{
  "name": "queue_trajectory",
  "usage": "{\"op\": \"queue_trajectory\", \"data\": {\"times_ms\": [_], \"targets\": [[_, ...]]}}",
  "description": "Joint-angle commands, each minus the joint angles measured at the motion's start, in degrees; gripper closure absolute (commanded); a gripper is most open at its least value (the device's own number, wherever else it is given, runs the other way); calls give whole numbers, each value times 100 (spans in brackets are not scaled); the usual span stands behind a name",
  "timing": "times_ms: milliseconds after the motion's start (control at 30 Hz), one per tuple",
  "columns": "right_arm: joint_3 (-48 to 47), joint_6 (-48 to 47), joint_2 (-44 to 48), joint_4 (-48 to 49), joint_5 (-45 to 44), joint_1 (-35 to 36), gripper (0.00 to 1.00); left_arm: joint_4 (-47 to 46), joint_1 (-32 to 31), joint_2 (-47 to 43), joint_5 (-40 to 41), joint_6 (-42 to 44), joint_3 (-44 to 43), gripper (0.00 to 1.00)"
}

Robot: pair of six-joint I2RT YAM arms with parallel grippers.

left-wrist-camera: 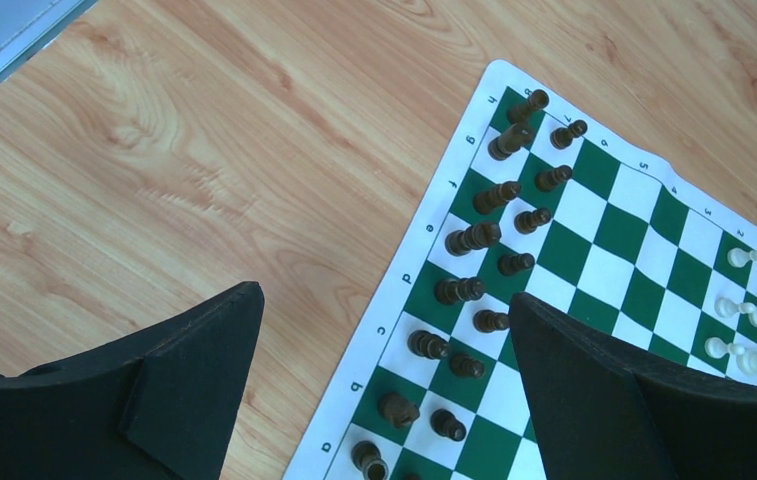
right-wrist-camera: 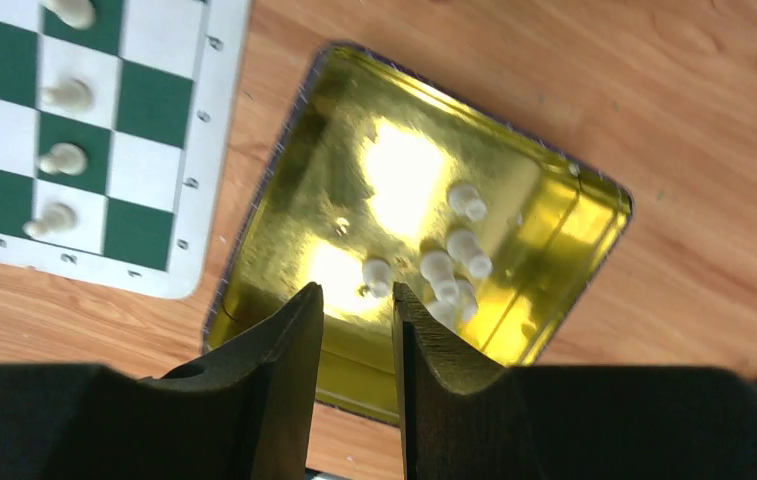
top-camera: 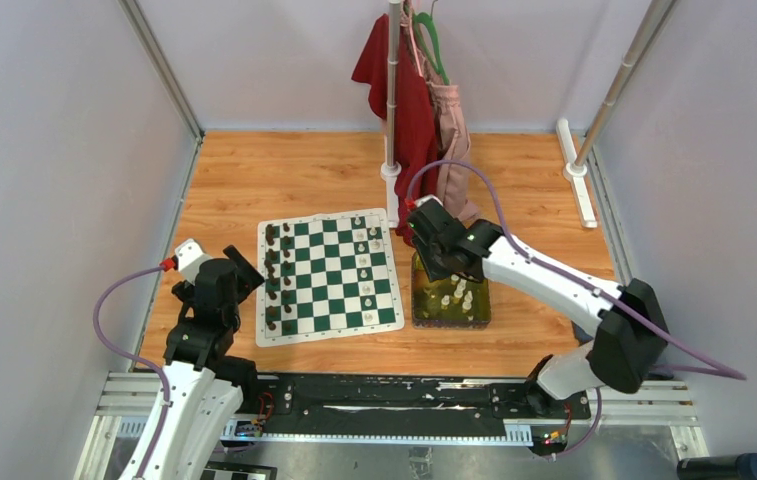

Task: Set up the chess pieces on the board
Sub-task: Pick up the chess piece from the storage box.

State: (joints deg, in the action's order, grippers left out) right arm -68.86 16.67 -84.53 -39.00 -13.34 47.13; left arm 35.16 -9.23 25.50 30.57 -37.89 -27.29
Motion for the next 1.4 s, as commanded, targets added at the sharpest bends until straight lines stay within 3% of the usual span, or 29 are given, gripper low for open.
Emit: {"op": "queue_trajectory", "data": {"times_ms": [0,433,967,1367], "targets": [[698,515,575,98,-483,9,64,-92,-35,30,-40,80,57,0],[1416,505,419,618,-421,-655,61,-114,-35,107,-105,130,23,0],[1111,171,-287,1016,11,-1242,61,-133,-35,179,-78,159,24,0],[896,131,-633,1064,147,-1284,61,-141,-35,188,-25,162,31,0]]}}
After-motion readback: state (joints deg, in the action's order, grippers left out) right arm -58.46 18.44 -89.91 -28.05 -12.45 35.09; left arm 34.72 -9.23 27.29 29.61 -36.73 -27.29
